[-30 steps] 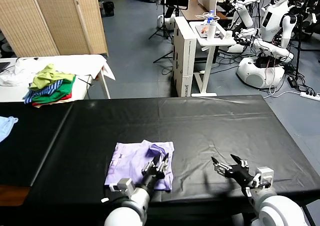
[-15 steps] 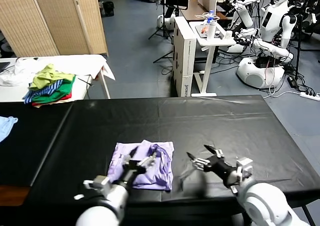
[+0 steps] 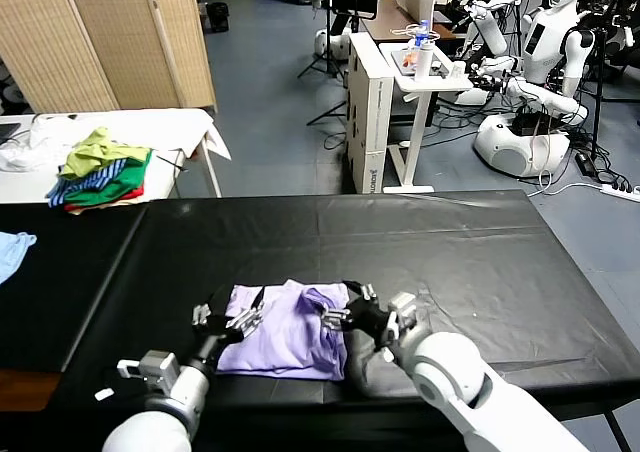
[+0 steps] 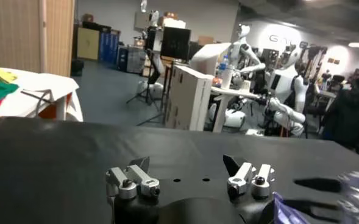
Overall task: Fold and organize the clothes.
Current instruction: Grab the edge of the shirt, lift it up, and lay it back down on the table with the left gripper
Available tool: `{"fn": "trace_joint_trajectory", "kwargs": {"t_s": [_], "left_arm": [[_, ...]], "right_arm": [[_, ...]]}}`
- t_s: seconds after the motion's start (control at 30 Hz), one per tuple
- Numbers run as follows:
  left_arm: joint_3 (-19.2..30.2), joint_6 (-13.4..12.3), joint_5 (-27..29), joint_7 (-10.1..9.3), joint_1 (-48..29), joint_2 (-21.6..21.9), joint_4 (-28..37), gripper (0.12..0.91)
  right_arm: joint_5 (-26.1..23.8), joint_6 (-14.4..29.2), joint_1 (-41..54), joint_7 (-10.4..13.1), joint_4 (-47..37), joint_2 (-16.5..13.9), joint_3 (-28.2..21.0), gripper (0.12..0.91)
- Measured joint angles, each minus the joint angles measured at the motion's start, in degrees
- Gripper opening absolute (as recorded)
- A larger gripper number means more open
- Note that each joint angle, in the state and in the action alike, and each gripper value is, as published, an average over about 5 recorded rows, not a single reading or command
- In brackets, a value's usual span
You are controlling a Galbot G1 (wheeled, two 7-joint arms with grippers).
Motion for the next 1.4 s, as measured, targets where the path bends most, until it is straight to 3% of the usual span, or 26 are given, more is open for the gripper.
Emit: {"fn": "trace_joint_trajectory", "kwargs": {"t_s": [0.13,0.23,0.4,0.63,0.77,0.9,1.27,1.4], "left_arm": [[-0.6,-0.3,0.3,0.01,0.2,-0.3,0.6,0.907],[-1.0,-0.5,0.4,0.05,0.1,-0.2,1.0,0.907],[-1.9,-1.3,0.2,0.78,0.1,-0.2,2.0,0.907],[-4.3,-6.1,-1.0,5.06,-0.2,-1.7,5.7,0.907],[-5.6,-8.1,-2.9,6.35,-0.4,-3.1,9.0,0.907],[-6.8,-8.2,-5.7,6.89,-0.4,-4.5,12.1,0.907],[-7.8,-9.4,-9.2,7.71,0.6,-7.0,15.7,0.907],[-7.5,-9.5,-9.2,7.68,0.7,-7.5,16.0,0.842]], "right_arm": [[-2.1,-2.3,-1.7,4.6,-0.6,1.6,0.9,0.907],[-2.6,-2.3,-3.7,6.3,-0.5,2.7,2.1,0.907],[-0.5,0.1,-6.5,3.7,0.9,3.6,5.0,0.907],[2.4,3.0,-10.7,-0.6,5.1,0.8,11.4,0.907],[3.5,3.4,-13.0,-1.0,7.9,-1.6,14.9,0.907],[3.7,3.6,-15.4,-1.4,10.6,-3.0,17.9,0.907],[3.8,3.8,-19.3,-1.6,14.0,-3.8,22.1,0.907],[3.8,3.8,-19.4,-1.6,14.1,-3.8,22.4,0.907]]}}
